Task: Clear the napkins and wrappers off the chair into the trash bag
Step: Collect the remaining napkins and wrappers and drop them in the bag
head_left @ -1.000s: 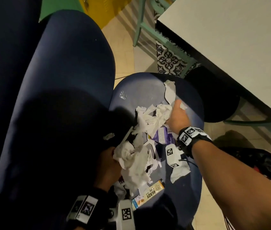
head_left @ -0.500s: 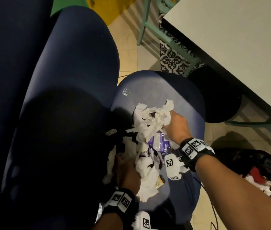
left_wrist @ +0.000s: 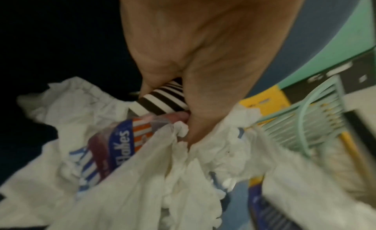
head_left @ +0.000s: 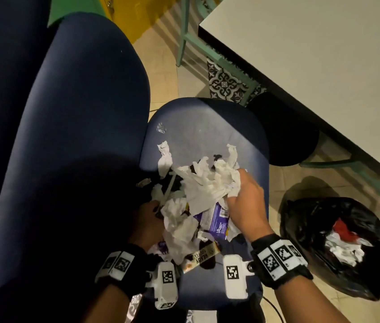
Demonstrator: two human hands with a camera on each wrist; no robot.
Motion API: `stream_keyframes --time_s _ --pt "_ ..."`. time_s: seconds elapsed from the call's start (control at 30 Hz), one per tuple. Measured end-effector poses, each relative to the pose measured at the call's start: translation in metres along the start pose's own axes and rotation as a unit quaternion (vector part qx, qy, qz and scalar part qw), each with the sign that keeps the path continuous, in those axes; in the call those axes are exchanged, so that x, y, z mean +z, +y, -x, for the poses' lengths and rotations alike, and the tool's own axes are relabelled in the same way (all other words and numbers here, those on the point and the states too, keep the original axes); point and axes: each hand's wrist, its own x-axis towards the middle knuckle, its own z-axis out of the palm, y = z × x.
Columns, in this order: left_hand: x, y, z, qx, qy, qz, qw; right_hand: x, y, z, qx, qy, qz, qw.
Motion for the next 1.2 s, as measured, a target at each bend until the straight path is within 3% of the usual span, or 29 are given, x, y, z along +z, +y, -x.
stream_keyframes --time_s 0.13,0.27,0.33,0.47,0.53,0.63,0.73,0.93,1.03,1.2 --pt "-0.050 0.028 0.039 0.047 0.061 -0.004 0.997 -0.037 -0.006 0.022 -0.030 0.053 -0.049 0.997" --pt "-0.079 0.076 0.088 0.120 0.077 -0.003 0.990 -0.075 -0.004 0.051 -0.036 0.076 -0.100 0.991" --pt "-0.079 0.100 0.109 0.161 0.087 -0.031 0.983 -0.094 0.001 0.067 -0.029 0.092 -0.147 0.984" --pt "-0.043 0.142 0.150 0.214 0.032 -0.017 0.976 -0.130 0.025 0.100 -0.014 0.112 -0.168 0.979" --pt "-0.008 0.155 0.164 0.241 0.007 -0.025 0.970 -0.146 0.050 0.117 0.027 0.097 -0.182 0.978" --pt "0.058 0.169 0.179 0.260 -0.022 -0.048 0.964 -0.168 0.101 0.148 0.079 0.085 -0.279 0.953" --pt "0.130 0.188 0.195 0.280 -0.059 -0.106 0.952 -0.188 0.170 0.178 0.133 0.113 -0.290 0.941" --pt "0.291 0.216 0.229 0.319 -0.148 -0.157 0.923 -0.252 0.319 0.229 0.166 0.151 -0.278 0.934" --pt "0.383 0.224 0.233 0.322 -0.195 -0.176 0.909 -0.281 0.395 0.241 0.218 0.162 -0.279 0.921" --pt "0.520 0.234 0.207 0.327 -0.197 -0.211 0.900 -0.316 0.500 0.222 0.256 0.180 -0.242 0.919"
